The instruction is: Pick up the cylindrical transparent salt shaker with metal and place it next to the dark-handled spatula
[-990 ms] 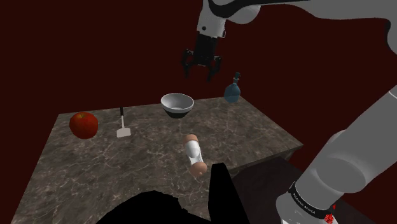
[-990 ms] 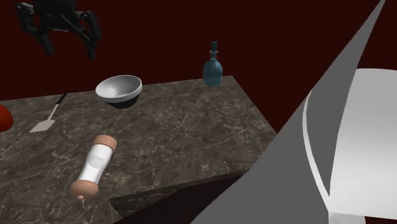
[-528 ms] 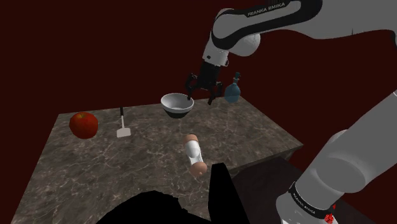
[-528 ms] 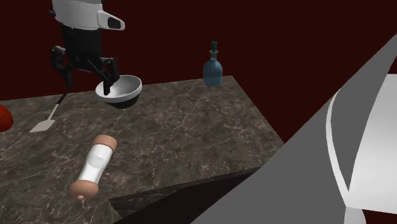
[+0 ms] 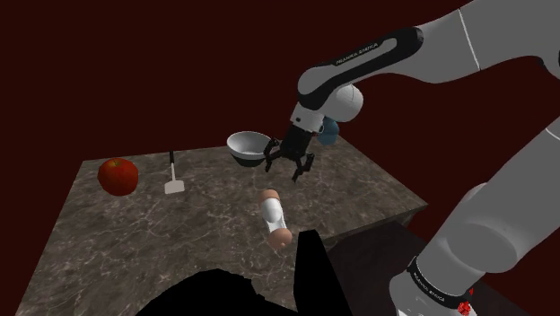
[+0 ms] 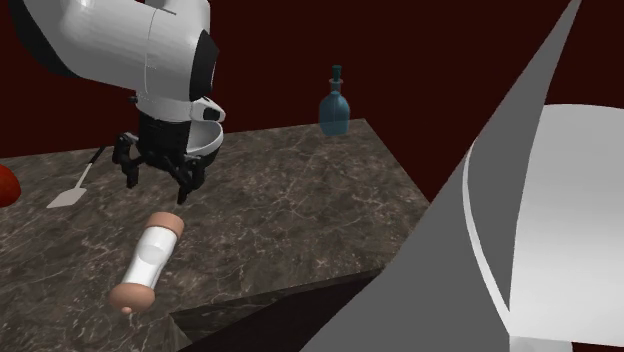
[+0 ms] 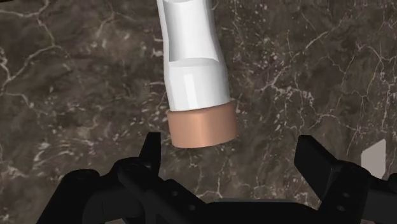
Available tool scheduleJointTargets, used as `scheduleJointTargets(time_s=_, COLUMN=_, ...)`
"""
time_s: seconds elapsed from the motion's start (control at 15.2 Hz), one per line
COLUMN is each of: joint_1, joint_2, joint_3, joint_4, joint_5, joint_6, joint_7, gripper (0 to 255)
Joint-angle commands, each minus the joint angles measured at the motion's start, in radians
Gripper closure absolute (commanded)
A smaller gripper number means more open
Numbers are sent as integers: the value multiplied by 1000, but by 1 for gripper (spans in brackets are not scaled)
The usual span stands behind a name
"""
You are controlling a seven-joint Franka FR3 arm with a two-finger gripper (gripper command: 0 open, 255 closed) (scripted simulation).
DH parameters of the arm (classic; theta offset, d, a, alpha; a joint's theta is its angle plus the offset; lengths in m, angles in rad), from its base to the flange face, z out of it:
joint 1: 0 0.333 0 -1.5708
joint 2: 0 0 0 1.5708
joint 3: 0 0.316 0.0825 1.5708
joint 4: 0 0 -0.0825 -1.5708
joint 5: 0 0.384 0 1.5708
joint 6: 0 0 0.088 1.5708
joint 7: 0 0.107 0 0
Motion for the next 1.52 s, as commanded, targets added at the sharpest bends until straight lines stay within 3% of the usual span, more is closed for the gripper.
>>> scheduleJointTargets(time_s=0.0, joint_1=8, joint_2=21, joint_3=4, joint_4=-19, joint_5=36, joint_6=37, joint_7=-18, gripper=0)
scheduleJointTargets(time_s=0.4, joint_1=32, joint_2=86, joint_3=28, joint_4=-38, joint_5=79, joint_6=126, joint_7=-42, gripper=0)
scheduleJointTargets(time_s=0.92, joint_1=31, joint_2=86, joint_3=28, joint_4=-37, joint_5=79, joint_6=126, joint_7=-42, gripper=0)
scheduleJointTargets(time_s=0.99, joint_1=31, joint_2=86, joint_3=28, joint_4=-37, joint_5=79, joint_6=126, joint_7=-42, gripper=255)
scheduleJointTargets(time_s=1.45, joint_1=31, joint_2=86, joint_3=28, joint_4=-37, joint_5=79, joint_6=126, joint_7=-42, gripper=255)
